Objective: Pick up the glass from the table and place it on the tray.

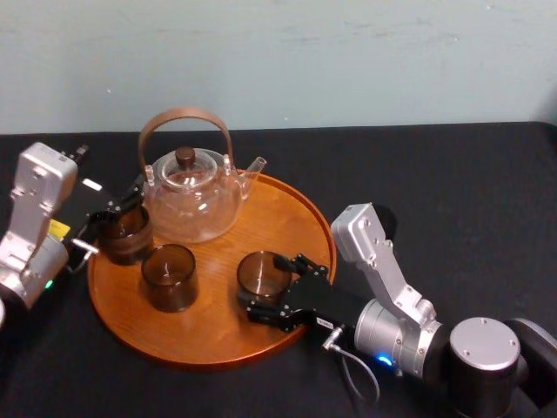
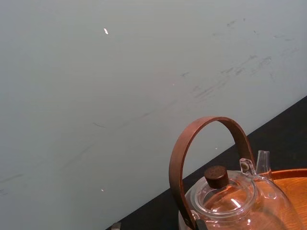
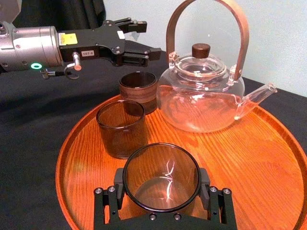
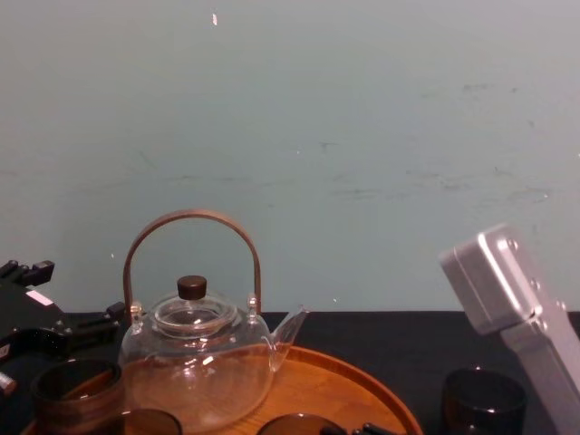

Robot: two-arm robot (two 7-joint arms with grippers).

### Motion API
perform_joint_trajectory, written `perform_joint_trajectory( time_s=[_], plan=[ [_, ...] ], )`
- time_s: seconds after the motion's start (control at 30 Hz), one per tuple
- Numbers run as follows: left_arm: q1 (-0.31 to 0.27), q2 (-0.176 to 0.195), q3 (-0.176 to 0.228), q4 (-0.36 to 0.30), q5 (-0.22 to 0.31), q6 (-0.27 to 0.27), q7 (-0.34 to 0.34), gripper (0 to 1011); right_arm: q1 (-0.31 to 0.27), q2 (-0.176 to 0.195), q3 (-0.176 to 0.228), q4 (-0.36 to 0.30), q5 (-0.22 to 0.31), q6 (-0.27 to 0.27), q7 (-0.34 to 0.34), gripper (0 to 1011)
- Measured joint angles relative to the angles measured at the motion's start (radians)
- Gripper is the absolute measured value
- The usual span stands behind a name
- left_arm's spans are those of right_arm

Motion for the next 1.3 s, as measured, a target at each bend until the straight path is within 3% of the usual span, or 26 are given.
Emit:
perform_joint_trajectory(
  time_s=[0.8, 0.97, 1.3],
  plan=[
    [0.0, 0.0, 0.0, 0.0, 0.0, 0.0, 0.0, 1001, 0.009, -0.007, -0.006, 0.025, 0.004, -0.003, 0.003, 906],
    [0.0, 0.0, 0.0, 0.0, 0.0, 0.0, 0.0, 1001, 0.009, -0.007, -0.006, 0.024, 0.004, -0.003, 0.002, 1002],
    [0.0, 0.0, 0.0, 0.0, 0.0, 0.0, 0.0, 1001, 0.006, -0.005, -0.001, 0.02, 0.008, -0.007, 0.003, 1002]
  ],
)
